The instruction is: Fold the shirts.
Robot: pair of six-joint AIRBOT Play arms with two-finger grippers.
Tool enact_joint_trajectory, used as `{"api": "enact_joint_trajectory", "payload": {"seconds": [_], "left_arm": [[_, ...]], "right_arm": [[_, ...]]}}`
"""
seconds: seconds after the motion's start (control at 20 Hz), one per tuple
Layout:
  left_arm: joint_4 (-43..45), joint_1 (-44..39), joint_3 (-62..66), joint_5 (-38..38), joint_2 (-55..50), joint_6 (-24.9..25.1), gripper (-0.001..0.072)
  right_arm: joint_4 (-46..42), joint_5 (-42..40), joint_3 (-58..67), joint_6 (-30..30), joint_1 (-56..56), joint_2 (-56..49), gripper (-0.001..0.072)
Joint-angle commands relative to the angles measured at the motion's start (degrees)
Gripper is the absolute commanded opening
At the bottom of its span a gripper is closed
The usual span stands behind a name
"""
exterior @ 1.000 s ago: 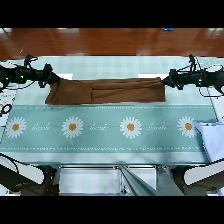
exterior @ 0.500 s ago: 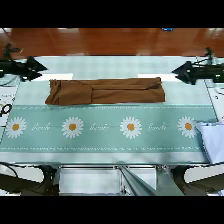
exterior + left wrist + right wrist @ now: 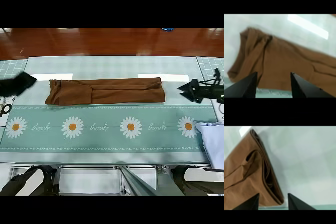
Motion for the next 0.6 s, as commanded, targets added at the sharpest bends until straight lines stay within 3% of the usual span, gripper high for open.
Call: {"api": "enact_joint_trajectory", "payload": {"seconds": [0.0, 0.2, 0.55], "left_arm": [[-0.3, -6.6, -10.2, 4.9, 5.0, 0.1, 0.0503], [-2.1, -10.8, -10.1, 6.3, 2.8, 0.0, 0.0503], [-3.3, -11.2, -10.1, 6.2, 2.1, 0.0, 0.0502]], "right_arm": [[5.6, -3.9, -3.2, -1.7, 3.9, -3.3, 0.0419], [8.3, -3.7, 0.0, -0.9, 7.9, -8.9, 0.0419], [8.3, -4.0, 7.7, 2.1, 14.3, -15.1, 0.0419]]}}
